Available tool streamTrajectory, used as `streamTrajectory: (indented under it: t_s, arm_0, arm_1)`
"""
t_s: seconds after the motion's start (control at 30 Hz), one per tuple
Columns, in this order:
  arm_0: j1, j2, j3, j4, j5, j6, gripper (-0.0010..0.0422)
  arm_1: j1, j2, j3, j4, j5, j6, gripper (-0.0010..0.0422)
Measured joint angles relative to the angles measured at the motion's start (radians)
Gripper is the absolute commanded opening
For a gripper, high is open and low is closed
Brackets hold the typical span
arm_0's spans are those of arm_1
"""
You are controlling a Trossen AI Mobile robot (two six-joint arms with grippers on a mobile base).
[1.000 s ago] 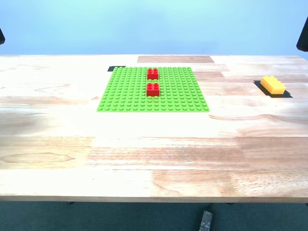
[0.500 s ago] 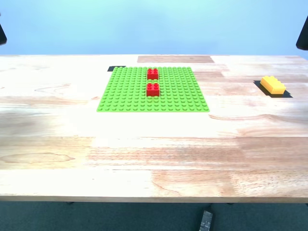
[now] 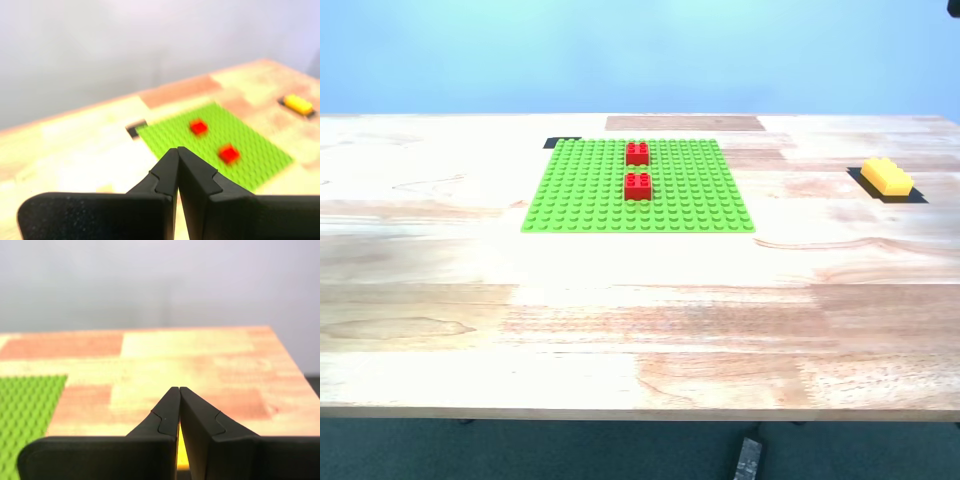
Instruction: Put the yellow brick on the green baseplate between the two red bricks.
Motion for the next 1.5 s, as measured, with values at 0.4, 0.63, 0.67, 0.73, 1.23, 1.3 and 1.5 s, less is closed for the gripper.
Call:
streamTrajectory:
  t_s: [0.4, 0.63, 0.67, 0.73, 1.23, 1.3, 1.5]
  arm_0:
    - [0.0, 0.207, 0.209, -0.252, 0.097, 0.148, 0.0]
    - [0.0, 0.206, 0.216, -0.249, 0.101, 0.148, 0.0]
    - [0.0, 0.204, 0.215, -0.248, 0.101, 0.148, 0.0]
    - [0.0, 0.202, 0.21, -0.251, 0.101, 0.148, 0.0]
    - [0.0, 0.203, 0.206, -0.249, 0.105, 0.148, 0.0]
    - [0.0, 0.203, 0.206, -0.249, 0.105, 0.148, 0.0]
    - [0.0, 0.202, 0.206, -0.249, 0.105, 0.147, 0.0]
  arm_1:
    - [-0.087, 0.391, 0.426, -0.469, -0.065, -0.174, 0.0001]
    - [-0.127, 0.546, 0.57, -0.63, -0.133, -0.161, 0.0069]
    - [-0.134, 0.567, 0.583, -0.647, -0.144, -0.161, 0.0088]
    - [-0.146, 0.61, 0.601, -0.673, -0.17, -0.157, 0.0125]
    - [-0.158, 0.858, 0.639, -0.617, -0.237, -0.174, 0.0262]
    - [-0.158, 0.888, 0.639, -0.608, -0.238, -0.182, 0.0262]
    - [-0.149, 0.968, 0.639, -0.559, -0.237, -0.185, 0.0262]
